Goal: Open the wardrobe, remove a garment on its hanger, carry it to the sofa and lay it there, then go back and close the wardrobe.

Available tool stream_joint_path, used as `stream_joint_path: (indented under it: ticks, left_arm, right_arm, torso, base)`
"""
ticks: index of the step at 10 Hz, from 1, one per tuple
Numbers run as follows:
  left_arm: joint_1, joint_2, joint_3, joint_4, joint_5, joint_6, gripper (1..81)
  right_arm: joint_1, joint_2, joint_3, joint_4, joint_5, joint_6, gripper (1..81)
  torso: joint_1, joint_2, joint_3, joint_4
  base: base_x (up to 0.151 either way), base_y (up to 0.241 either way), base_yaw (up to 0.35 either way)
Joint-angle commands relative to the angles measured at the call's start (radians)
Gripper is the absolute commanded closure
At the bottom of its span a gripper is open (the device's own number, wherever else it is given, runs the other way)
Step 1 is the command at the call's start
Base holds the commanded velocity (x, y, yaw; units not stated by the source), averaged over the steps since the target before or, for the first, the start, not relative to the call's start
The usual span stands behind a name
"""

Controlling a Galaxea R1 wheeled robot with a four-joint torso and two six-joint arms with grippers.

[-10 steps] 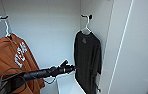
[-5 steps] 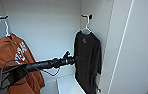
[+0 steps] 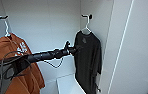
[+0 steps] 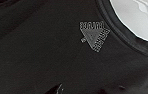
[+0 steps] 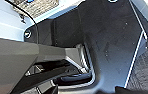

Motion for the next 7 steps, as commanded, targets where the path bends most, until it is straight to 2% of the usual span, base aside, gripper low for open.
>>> stream_joint_path:
  ticks: [1,7]
  left_arm:
    - [-0.258,0.017,-0.037,-0.001,-0.047,-0.065,1.0]
    - [-0.384,0.026,-0.103,-0.001,-0.049,-0.14,1.0]
  right_arm:
    - [0.04,0.006,0.008,0.008,-0.045,-0.001,1.0]
    - [0.04,0.007,0.01,0.01,-0.046,0.001,1.0]
  torso:
    - [0.0,0.0,0.0,0.0]
    - [0.0,0.0,0.0,0.0]
  base:
    - [0.0,0.0,0.0]
    - [0.0,0.0,0.0]
